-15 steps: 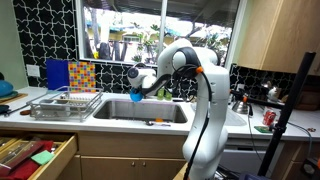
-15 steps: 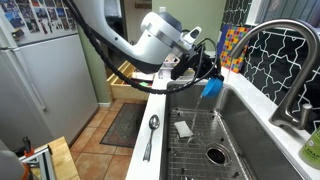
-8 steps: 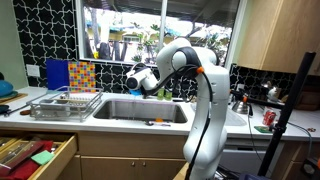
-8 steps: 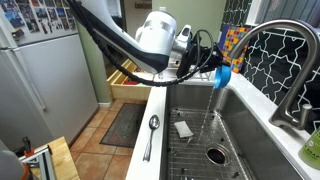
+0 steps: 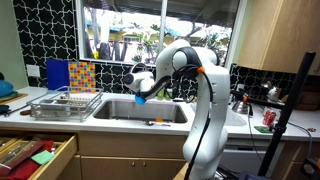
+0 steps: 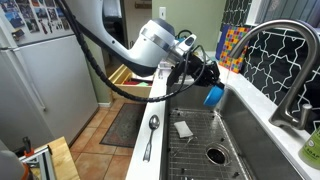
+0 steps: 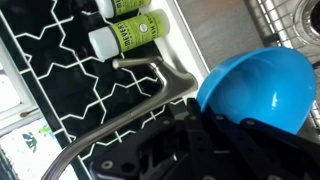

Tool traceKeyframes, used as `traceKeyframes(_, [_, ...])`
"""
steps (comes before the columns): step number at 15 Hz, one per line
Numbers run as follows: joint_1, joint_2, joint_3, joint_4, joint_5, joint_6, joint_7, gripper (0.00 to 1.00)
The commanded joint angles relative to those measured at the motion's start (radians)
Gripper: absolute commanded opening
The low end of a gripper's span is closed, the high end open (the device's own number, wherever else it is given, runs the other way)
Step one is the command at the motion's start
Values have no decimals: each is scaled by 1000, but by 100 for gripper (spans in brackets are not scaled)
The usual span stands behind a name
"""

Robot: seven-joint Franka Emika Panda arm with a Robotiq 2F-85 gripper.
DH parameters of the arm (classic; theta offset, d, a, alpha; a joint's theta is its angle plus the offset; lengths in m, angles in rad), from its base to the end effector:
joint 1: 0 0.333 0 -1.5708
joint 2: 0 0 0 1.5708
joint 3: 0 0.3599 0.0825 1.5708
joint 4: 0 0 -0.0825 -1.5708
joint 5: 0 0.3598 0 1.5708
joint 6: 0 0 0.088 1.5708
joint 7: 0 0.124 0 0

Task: Pour the contents of the blue bowl into the sink, put the big silver spoon in the blue bowl and then put them in the sink

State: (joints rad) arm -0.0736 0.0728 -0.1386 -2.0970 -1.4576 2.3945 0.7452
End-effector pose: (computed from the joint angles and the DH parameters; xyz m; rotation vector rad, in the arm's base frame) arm 0.5586 -0.1388 0.4650 2.0989 0.1128 0.5217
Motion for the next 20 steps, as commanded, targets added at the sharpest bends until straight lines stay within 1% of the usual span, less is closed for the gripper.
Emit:
traceKeyframes(1, [-30,-37,21,-25,277,34,-168,1])
traceKeyframes(5, [-23,-55,33,-37,600,24,-403,1])
traceKeyframes(9, [-13,-61,48,-28,928,-17,-641,1])
traceKeyframes(11, [-8,-57,55,-10,1089,-66,-761,1])
traceKeyframes(13, [-5,-52,62,15,1237,-143,-867,1])
traceKeyframes(16, [-6,-45,67,48,1418,-272,-973,1])
traceKeyframes(17, [-8,-38,66,52,1473,-301,-975,1])
traceKeyframes(18, [-3,-43,65,42,1383,-246,-932,1])
traceKeyframes(19, [-4,-42,65,45,1395,-255,-939,5])
traceKeyframes(20, [-4,-42,65,46,1393,-254,-939,5])
